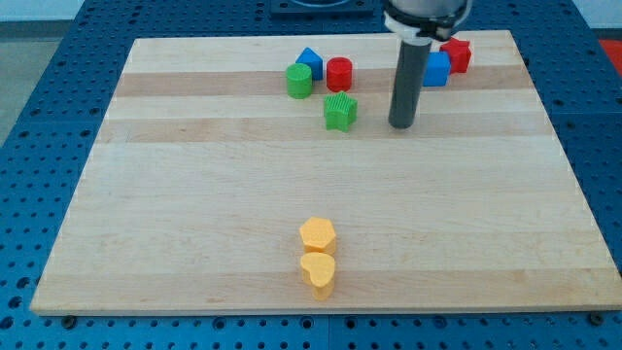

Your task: Place the green star below green circle

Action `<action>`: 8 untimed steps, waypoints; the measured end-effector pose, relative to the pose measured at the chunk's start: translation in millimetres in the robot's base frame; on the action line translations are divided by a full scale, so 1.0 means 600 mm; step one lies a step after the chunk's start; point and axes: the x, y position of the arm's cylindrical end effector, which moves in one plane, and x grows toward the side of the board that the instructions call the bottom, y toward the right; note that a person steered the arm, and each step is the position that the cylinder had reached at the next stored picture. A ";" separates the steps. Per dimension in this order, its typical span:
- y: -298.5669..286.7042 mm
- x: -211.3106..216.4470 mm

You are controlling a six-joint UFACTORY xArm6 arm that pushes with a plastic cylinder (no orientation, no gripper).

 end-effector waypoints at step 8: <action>-0.183 -0.013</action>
